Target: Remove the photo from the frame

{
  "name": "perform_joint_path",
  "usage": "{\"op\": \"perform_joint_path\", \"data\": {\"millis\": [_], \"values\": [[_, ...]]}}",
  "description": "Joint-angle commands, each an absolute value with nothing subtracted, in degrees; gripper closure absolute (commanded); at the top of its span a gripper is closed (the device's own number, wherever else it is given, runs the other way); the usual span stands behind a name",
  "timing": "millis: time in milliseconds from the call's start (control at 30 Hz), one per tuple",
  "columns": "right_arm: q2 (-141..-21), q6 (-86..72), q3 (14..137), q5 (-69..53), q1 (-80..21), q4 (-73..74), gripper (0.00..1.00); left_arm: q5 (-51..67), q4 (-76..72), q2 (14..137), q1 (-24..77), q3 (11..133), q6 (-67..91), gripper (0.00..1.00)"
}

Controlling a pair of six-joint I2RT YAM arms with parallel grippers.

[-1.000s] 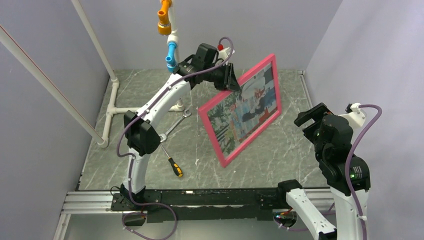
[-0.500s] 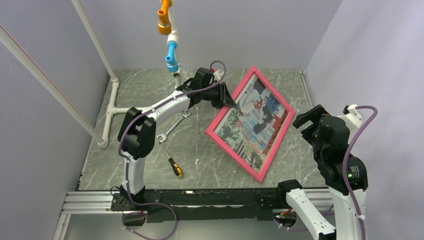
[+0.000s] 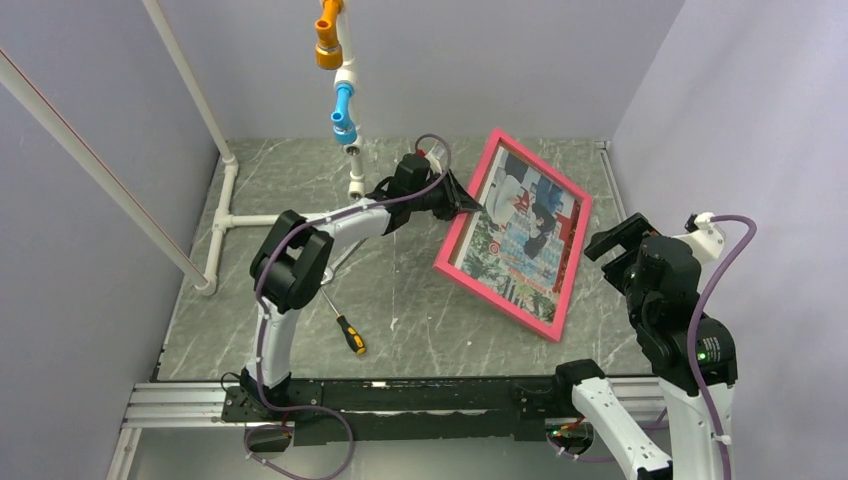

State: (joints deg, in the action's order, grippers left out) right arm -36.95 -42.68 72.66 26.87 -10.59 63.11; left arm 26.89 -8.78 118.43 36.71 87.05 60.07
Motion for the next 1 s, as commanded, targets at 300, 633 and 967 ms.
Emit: {"op": "perform_joint_path", "data": {"millis": [300, 633, 967], "values": [[-35.3, -42.5, 71.1, 24.3, -10.7, 62.7, 0.12, 8.9, -35.2, 129.2, 41.8, 84.5, 75.5, 1.0], [-34.3, -41.3, 72.0, 23.2, -10.7, 63.9, 0.11, -6.6, -38.5, 138.8, 46.6, 93.2, 78.1, 1.0], [-33.9, -40.1, 73.6, 23.1, -10.7, 64.3, 0.11, -13.2, -37.3, 148.6, 47.5, 105.2, 81.2, 1.0]]}}
